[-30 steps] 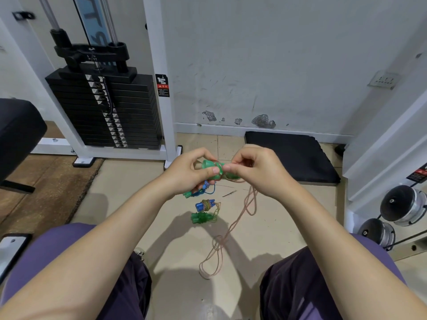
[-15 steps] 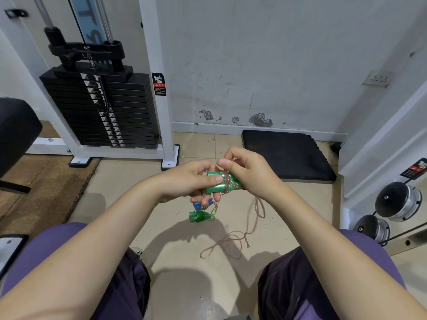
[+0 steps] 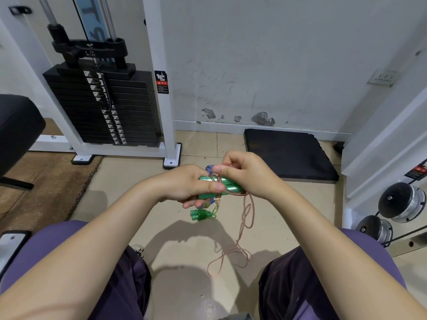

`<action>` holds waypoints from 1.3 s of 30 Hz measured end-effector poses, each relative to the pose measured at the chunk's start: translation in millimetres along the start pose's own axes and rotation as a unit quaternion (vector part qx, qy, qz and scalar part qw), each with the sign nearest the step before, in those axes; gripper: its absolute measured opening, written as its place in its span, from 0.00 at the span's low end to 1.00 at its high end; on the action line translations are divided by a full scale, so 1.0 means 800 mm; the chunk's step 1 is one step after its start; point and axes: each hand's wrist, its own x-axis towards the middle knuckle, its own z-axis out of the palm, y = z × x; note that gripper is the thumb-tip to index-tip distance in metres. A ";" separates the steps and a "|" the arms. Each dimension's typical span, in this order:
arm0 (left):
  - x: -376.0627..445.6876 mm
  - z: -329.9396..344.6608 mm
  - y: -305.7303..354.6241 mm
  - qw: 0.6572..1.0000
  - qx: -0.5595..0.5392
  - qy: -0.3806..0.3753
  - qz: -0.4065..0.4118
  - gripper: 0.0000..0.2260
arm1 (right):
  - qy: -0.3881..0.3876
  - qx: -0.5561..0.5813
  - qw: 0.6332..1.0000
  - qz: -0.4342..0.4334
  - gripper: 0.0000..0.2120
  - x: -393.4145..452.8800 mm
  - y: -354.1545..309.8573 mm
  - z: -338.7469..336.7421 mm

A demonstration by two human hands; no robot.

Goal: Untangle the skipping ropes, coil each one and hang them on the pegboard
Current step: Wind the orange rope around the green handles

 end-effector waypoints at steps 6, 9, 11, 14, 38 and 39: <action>0.000 -0.001 0.000 0.996 0.073 -0.049 -0.019 0.18 | -0.083 0.064 0.992 0.066 0.16 -0.002 0.008 -0.027; 0.000 0.005 0.003 0.994 0.075 -0.077 -0.010 0.20 | -0.078 0.064 0.993 0.064 0.12 -0.003 0.008 -0.012; 0.001 0.006 0.004 0.997 0.054 -0.062 0.000 0.22 | -0.056 0.077 0.994 0.054 0.11 -0.002 0.008 -0.009; 0.002 0.006 0.003 0.999 0.034 -0.036 0.020 0.18 | -0.026 0.121 0.992 0.035 0.15 0.000 0.009 -0.011; 0.020 -0.018 -0.011 0.919 -0.114 0.378 -0.025 0.18 | -0.059 0.031 0.997 0.049 0.08 -0.002 0.003 0.018; 0.021 -0.016 -0.011 0.918 -0.090 0.386 -0.034 0.18 | -0.057 0.007 0.998 0.039 0.09 -0.004 0.001 0.018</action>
